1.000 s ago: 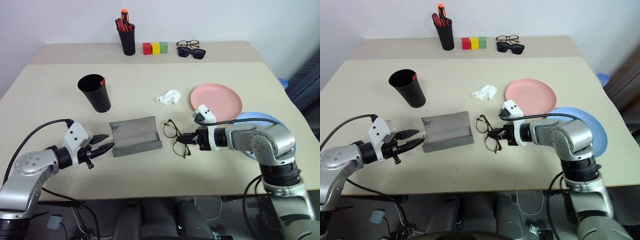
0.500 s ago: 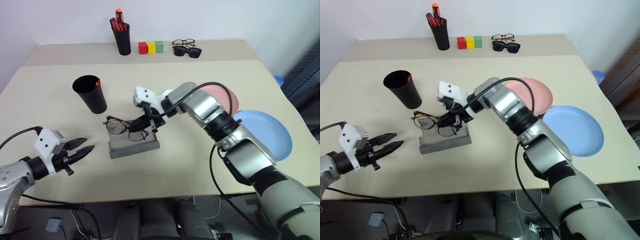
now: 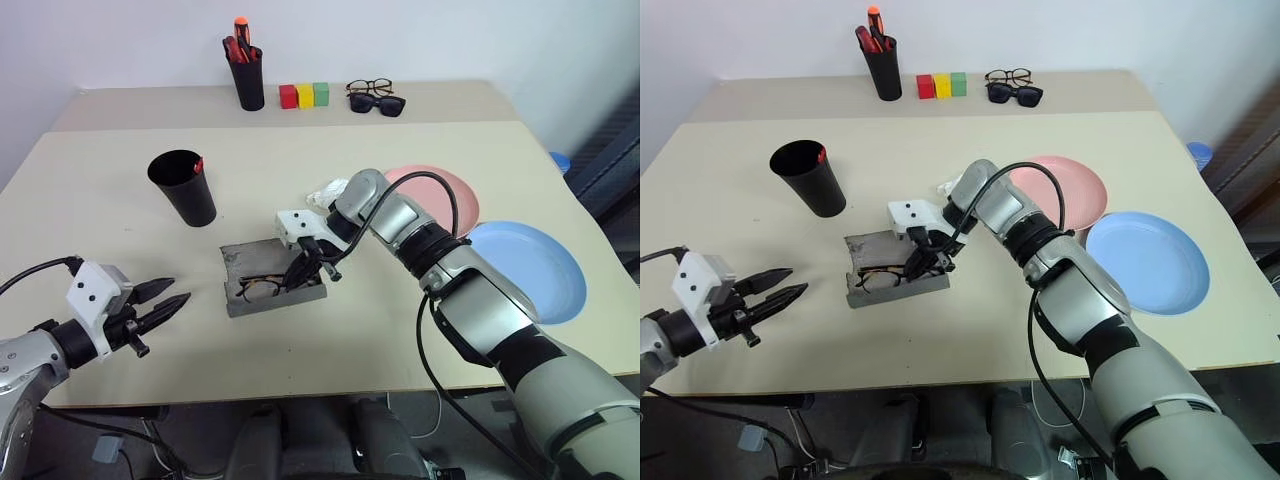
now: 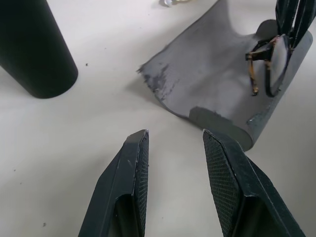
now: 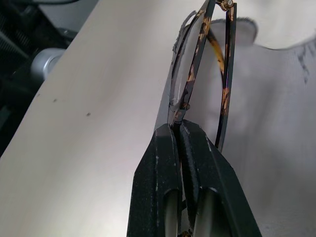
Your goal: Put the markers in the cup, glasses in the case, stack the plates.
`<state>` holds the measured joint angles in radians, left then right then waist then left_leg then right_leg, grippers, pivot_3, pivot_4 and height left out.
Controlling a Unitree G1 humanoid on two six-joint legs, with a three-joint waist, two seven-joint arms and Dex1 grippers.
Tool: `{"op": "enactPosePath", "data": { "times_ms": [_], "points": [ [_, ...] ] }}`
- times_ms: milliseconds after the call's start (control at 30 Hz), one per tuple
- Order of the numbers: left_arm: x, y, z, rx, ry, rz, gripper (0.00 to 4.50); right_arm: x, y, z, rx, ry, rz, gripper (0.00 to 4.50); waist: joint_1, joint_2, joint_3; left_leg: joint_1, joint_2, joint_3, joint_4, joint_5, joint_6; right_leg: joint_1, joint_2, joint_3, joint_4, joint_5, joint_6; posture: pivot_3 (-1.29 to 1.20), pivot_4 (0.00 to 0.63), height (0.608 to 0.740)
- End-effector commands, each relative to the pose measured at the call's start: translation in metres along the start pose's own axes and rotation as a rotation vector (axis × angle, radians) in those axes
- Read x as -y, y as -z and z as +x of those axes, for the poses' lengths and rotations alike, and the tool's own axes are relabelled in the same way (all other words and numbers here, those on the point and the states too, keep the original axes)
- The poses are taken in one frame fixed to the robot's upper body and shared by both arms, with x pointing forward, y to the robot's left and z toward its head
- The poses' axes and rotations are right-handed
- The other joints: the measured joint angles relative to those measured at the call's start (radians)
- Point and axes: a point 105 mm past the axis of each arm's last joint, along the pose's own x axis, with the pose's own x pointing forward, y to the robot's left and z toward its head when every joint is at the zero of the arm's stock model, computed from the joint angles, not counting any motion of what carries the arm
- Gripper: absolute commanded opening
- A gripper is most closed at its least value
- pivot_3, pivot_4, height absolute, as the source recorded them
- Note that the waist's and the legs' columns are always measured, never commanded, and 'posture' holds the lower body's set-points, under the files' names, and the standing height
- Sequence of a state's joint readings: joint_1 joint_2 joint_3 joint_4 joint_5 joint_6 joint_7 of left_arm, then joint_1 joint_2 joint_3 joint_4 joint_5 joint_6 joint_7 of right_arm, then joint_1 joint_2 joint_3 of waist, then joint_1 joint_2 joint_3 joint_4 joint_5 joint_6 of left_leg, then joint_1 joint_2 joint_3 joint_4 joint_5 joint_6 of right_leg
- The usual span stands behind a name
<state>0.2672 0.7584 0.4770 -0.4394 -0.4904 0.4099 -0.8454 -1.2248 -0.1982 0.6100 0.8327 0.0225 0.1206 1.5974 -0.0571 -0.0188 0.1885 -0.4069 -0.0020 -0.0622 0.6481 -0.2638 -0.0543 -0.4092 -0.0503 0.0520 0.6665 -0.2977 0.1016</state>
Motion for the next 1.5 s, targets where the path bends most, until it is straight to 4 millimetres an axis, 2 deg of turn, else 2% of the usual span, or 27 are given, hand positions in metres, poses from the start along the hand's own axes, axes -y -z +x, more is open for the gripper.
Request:
{"op": "enactPosePath", "data": {
  "times_ms": [33,100,133,200,333,467,567,633,667,767,900,1033,1100,1300,1500],
  "points": [
    [0.0,-0.006,0.005,0.026,0.013,0.02,1.75,0.005,0.006,0.001,-0.026,0.03,0.019,0.03,0.001,0.0,0.0,0.0,0.0,0.0,0.0,0.0,0.0,0.0,0.0,0.0,0.0,0.0,0.0,0.0,0.15,0.74],
    [0.0,-0.007,0.009,0.032,0.023,0.024,1.75,0.009,0.004,0.002,-0.018,0.051,0.022,0.03,0.002,0.0,0.0,0.0,0.0,0.0,0.0,0.0,0.0,0.0,0.0,0.0,0.0,0.0,0.0,0.0,0.15,0.74],
    [0.001,-0.008,0.011,0.035,0.027,0.026,1.75,0.011,0.003,0.002,-0.012,0.062,0.023,0.31,0.002,0.0,0.0,0.0,0.0,0.0,0.0,0.0,0.0,0.0,0.0,0.0,0.0,0.0,0.0,0.0,0.15,0.74],
    [0.002,-0.012,0.014,0.042,0.034,0.029,1.75,0.015,-0.001,0.0,0.006,0.093,0.026,1.0,0.002,0.0,0.0,0.0,0.0,0.0,0.0,0.0,0.0,0.0,0.0,0.0,0.0,0.0,0.0,0.0,0.15,0.74],
    [0.003,-0.021,0.019,0.061,0.04,0.033,1.75,0.024,-0.012,-0.011,0.055,0.158,0.024,2.83,0.0,0.0,0.0,0.0,0.0,0.0,0.0,0.0,0.0,0.0,0.0,0.0,0.0,0.0,0.0,0.0,0.15,0.74],
    [-0.001,-0.033,0.026,0.097,0.03,0.009,1.75,0.032,-0.028,-0.031,0.151,0.26,0.003,2.83,-0.002,0.001,0.0,0.0,0.0,0.0,0.0,0.0,0.0,-0.001,0.001,0.0,0.0,0.0,0.0,0.0,0.15,0.74],
    [-0.008,-0.045,0.04,0.12,0.023,-0.129,0.86,0.033,-0.047,-0.055,0.265,0.353,-0.042,2.89,0.006,0.001,0.0,0.0,0.0,-0.001,0.0,0.0,0.0,0.0,0.0,0.0,0.001,0.0,0.0,0.0,0.15,0.74],
    [-0.01,-0.053,0.055,0.109,0.014,-0.172,0.06,0.026,-0.054,-0.068,0.314,0.408,-0.085,2.89,0.014,0.0,0.0,-0.001,-0.001,-0.001,0.001,0.0,0.0,-0.001,0.0,0.0,0.001,0.0,0.0,0.0,0.15,0.74],
    [-0.01,-0.056,0.061,0.097,0.009,-0.17,0.06,0.02,-0.055,-0.072,0.326,0.43,-0.11,2.89,0.017,0.0,0.0,-0.001,-0.001,-0.002,0.001,0.0,0.0,0.0,0.0,-0.001,0.002,0.0,0.0,0.0,0.15,0.74],
    [-0.018,-0.065,0.089,0.045,-0.049,-0.19,0.06,-0.009,-0.047,-0.079,0.334,0.531,-0.201,2.89,0.03,-0.002,-0.001,-0.001,-0.002,-0.003,0.002,0.0,0.0,0.001,-0.001,-0.003,0.001,0.0,0.0,0.0,0.15,0.74],
    [-0.013,-0.076,0.121,0.025,0.018,-0.26,0.06,-0.055,-0.026,-0.075,0.344,0.607,-0.158,2.89,0.042,-0.001,-0.001,-0.002,-0.003,-0.002,0.003,0.0,0.0,0.001,0.0,-0.003,0.001,0.0,0.0,0.0,0.15,0.74],
    [-0.012,-0.069,0.143,-0.123,0.08,-0.374,0.06,-0.082,-0.01,-0.068,0.325,0.701,-0.035,2.89,0.033,-0.001,-0.001,-0.001,-0.003,0.0,0.003,0.0,0.0,0.0,0.002,-0.001,0.003,0.0,0.0,0.0,0.15,0.74],
    [-0.006,-0.06,0.154,-0.253,0.148,-0.415,0.06,-0.095,0.0,-0.064,0.326,0.767,0.051,2.89,0.035,-0.001,-0.001,0.0,-0.002,-0.001,0.003,0.001,-0.001,0.0,0.005,-0.002,0.003,0.0,0.0,0.0,0.15,0.74],
    [0.001,-0.049,0.164,-0.374,0.238,-0.431,0.06,-0.104,0.022,-0.074,0.28,0.923,0.187,2.89,0.032,-0.001,-0.001,0.0,-0.003,0.0,0.004,0.001,-0.001,0.0,0.004,-0.001,0.003,0.0,0.0,0.0,0.15,0.74],
    [0.019,-0.061,0.152,-0.302,0.36,-0.3,0.06,-0.101,0.04,-0.089,0.239,0.997,0.238,2.89,0.037,-0.001,-0.001,0.0,-0.002,0.0,0.003,0.001,-0.001,0.001,0.004,-0.001,0.002,0.0,0.0,0.0,0.15,0.74]
  ]
}}
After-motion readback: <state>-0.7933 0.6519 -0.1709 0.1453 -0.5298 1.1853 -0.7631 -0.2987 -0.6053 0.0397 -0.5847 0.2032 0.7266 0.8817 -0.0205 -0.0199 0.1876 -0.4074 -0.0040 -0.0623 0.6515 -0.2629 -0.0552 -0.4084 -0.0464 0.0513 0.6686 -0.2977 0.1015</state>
